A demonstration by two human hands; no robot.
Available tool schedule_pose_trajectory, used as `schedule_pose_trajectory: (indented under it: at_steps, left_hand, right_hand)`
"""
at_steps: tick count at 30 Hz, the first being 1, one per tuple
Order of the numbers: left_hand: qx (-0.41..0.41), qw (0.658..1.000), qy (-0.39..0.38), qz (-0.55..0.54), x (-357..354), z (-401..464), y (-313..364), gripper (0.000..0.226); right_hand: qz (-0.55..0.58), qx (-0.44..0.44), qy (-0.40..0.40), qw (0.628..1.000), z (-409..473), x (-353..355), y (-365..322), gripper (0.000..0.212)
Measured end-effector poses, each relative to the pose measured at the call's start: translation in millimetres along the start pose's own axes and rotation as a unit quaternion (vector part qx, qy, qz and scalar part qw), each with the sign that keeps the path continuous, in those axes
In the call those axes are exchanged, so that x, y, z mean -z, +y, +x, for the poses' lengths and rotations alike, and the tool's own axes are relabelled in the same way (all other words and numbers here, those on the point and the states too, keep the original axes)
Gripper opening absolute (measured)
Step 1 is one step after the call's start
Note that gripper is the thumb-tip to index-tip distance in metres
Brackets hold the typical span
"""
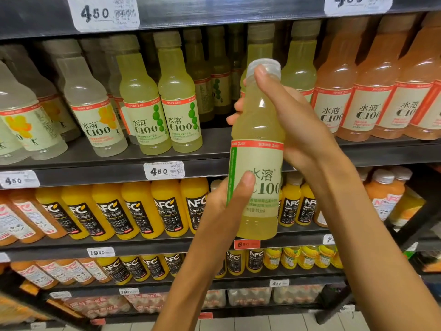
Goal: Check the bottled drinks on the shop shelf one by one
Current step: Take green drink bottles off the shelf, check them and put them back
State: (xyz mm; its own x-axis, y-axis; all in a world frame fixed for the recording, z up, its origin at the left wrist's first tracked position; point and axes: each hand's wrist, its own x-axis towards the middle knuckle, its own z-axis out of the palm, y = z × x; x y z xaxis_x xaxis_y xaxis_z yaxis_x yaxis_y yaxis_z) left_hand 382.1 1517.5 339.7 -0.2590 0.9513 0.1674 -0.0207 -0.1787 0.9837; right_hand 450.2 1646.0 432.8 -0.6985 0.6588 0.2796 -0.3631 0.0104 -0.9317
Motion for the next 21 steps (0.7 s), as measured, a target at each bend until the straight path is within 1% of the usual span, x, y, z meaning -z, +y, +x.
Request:
schedule_pose_trajectory:
  at_steps: [2,6,9,11,15,17,18,21]
  left_hand:
    - [0.004,1.0,-0.006,-0.02,-1.5,-0.4,0.7,0.058]
    - [0.026,0.996,-0.023,-0.078,-0.2,-2.5,4.2,0.05]
    - [0.044,0.99,-0.043,-0.124,-1.9,-6.5,5.7,0.052]
    - [0.054,0.982,-0.048,-0.172,-2.3,-8.5,6.8,0.055]
    - [0.066,0.962,-0.068,-0.258,-2.1,-7.7,11.3,0.067]
    - [0.069,0.949,-0.076,-0.3,-1.9,-6.2,12.4,0.074]
    - [0.066,0.941,-0.086,-0.32,-1.6,-5.3,13.7,0.071]
    - [0.057,0.917,-0.122,-0.376,-0.9,-4.4,17.8,0.05]
  right_hand:
    - [-0.001,-0.01,-0.01,1.0,0.8,0.8,-3.1,0.034]
    - [0.051,-0.023,-0.018,0.998,0.6,1.6,-1.0,0.035]
    - [0.088,-0.044,-0.023,0.995,1.3,1.2,6.4,0.033]
    - [0.097,-0.063,-0.021,0.993,2.5,1.5,9.5,0.035]
    - [0.128,-0.119,-0.006,0.985,6.1,4.2,13.7,0.047]
    - [0.134,-0.15,-0.011,0.98,7.7,6.3,15.1,0.045]
    - [0.136,-0.163,-0.014,0.977,8.2,7.2,15.7,0.043]
    - [0.138,-0.189,-0.023,0.972,9.7,8.9,18.2,0.043]
